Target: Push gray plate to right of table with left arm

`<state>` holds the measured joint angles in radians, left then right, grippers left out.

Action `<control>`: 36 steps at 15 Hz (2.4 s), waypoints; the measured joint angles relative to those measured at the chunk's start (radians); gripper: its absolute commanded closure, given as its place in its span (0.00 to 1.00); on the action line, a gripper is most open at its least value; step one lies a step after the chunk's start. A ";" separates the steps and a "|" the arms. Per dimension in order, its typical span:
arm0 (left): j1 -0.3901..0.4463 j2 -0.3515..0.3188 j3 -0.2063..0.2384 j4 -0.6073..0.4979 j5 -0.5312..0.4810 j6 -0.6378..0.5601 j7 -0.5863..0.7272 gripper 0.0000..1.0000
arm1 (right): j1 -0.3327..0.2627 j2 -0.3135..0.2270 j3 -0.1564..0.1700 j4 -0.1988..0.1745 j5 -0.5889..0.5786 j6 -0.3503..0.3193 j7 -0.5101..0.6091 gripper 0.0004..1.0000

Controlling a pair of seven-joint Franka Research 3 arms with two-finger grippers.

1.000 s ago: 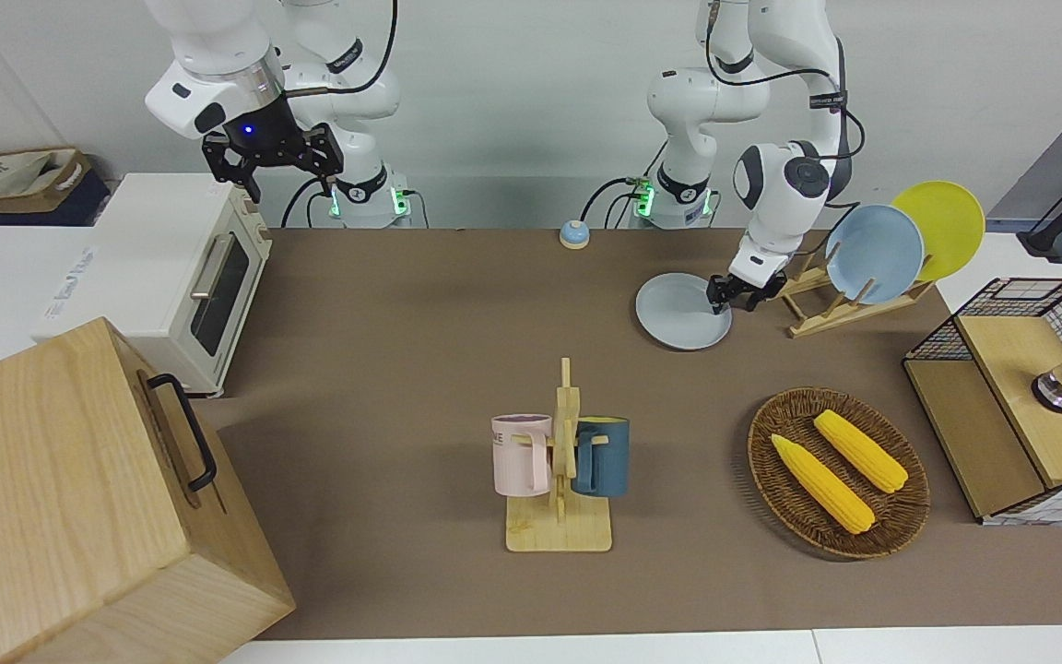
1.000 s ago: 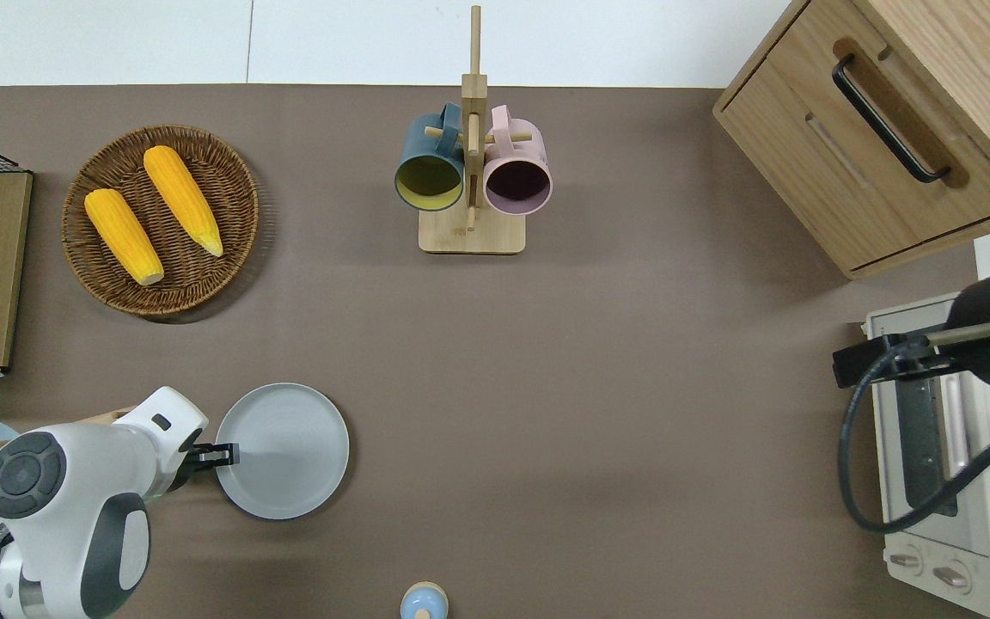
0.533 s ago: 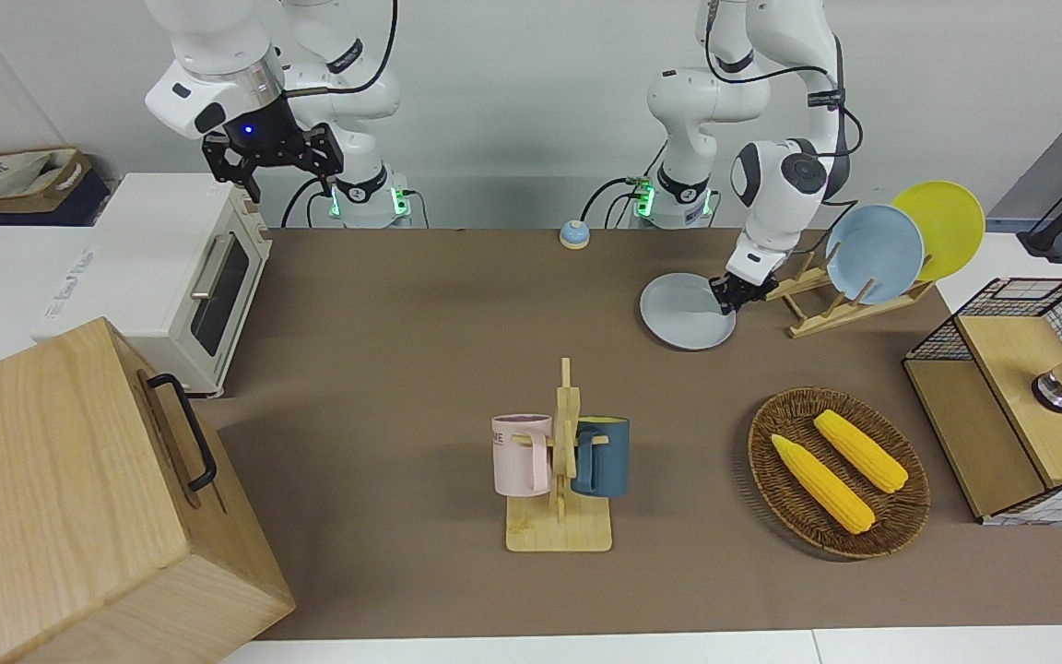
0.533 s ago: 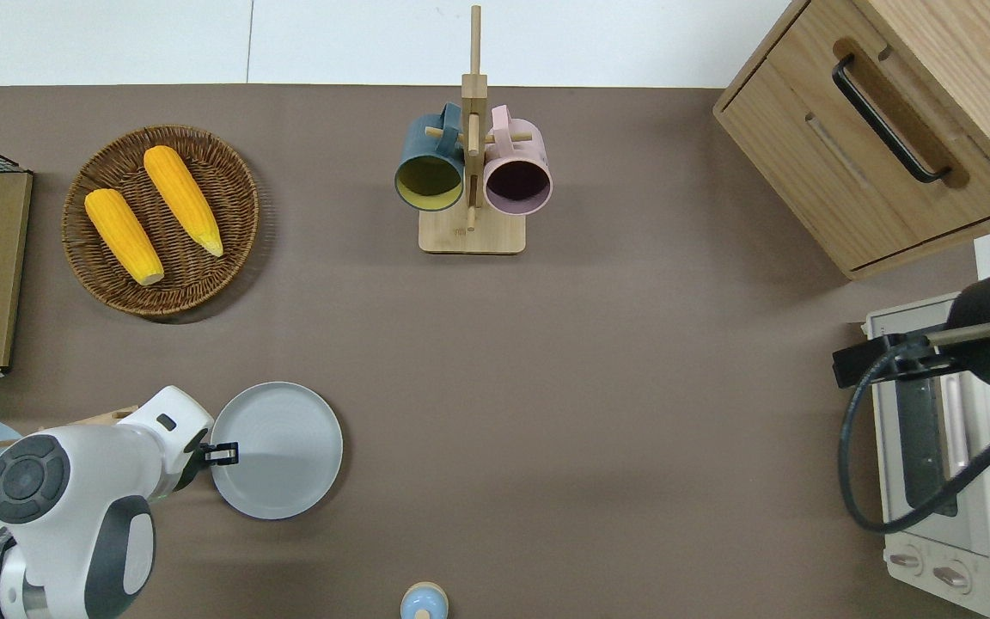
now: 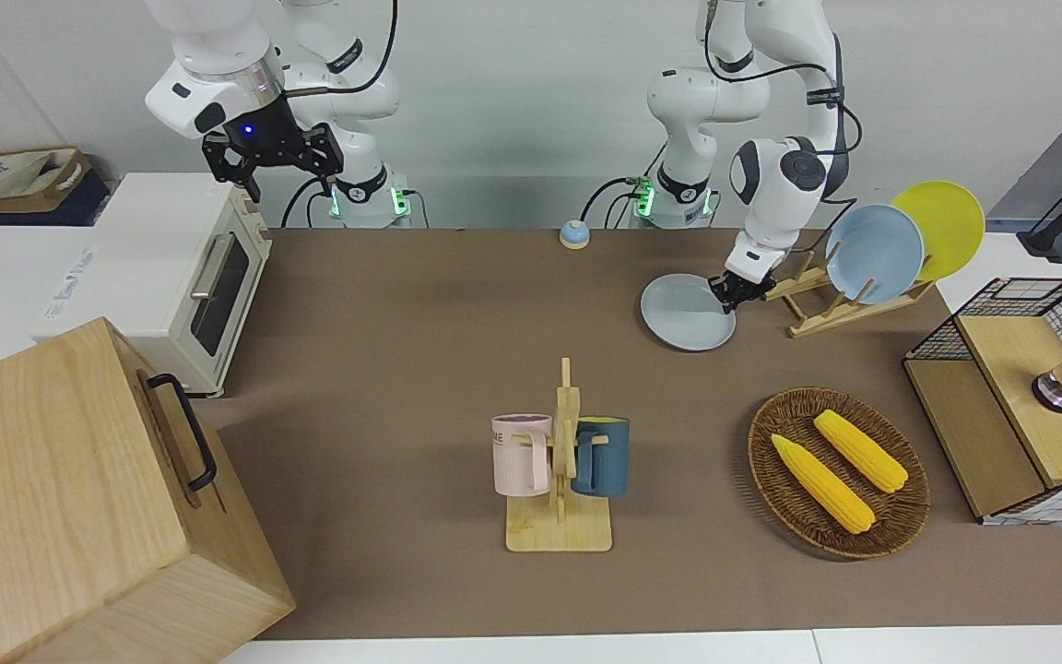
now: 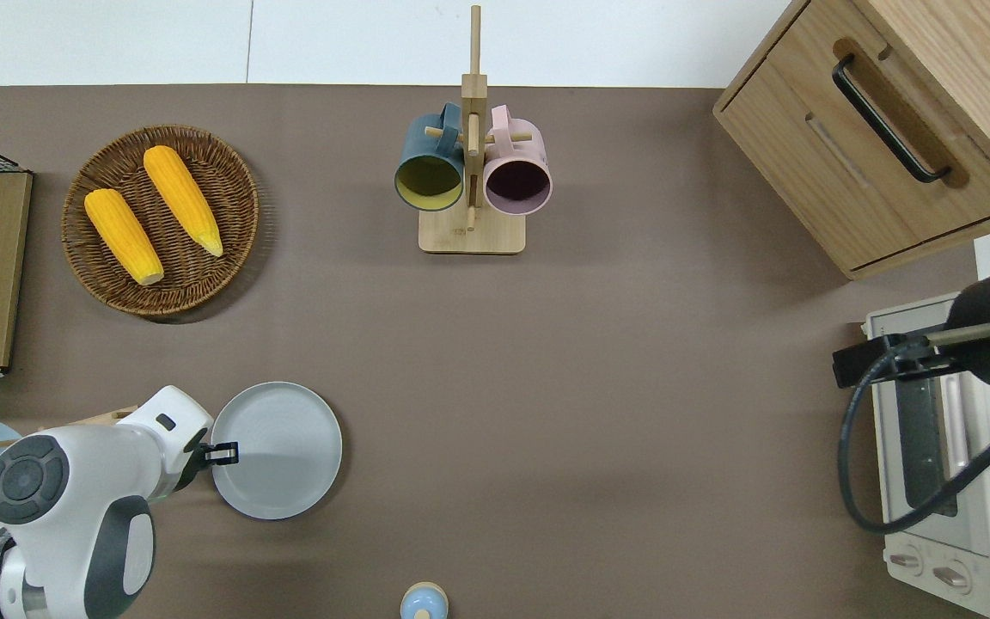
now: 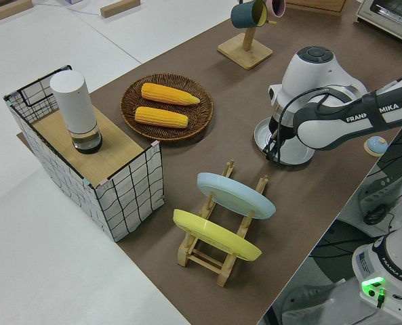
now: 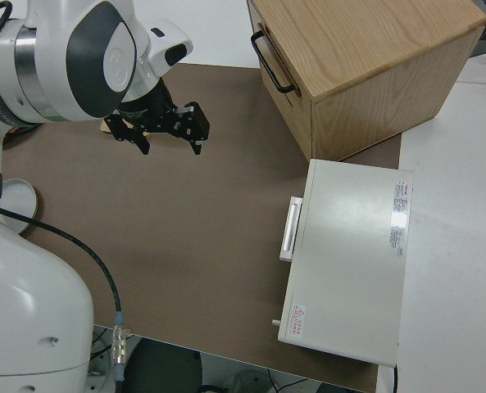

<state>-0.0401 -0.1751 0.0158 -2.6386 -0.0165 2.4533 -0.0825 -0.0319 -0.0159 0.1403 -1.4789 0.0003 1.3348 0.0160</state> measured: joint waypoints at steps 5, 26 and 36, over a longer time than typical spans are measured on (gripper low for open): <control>-0.062 0.002 0.004 0.001 0.000 0.006 -0.137 1.00 | 0.000 0.000 0.000 0.000 0.000 0.000 0.000 0.02; -0.528 0.359 -0.190 0.399 -0.021 0.093 -1.171 1.00 | 0.000 0.000 0.000 0.000 0.000 0.000 0.000 0.02; -0.558 0.427 -0.197 0.500 0.016 0.040 -1.192 0.00 | 0.000 0.000 0.000 0.000 0.000 0.000 0.000 0.02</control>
<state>-0.5982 0.2516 -0.1808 -2.1383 -0.0004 2.4930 -1.2749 -0.0319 -0.0159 0.1403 -1.4789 0.0003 1.3348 0.0160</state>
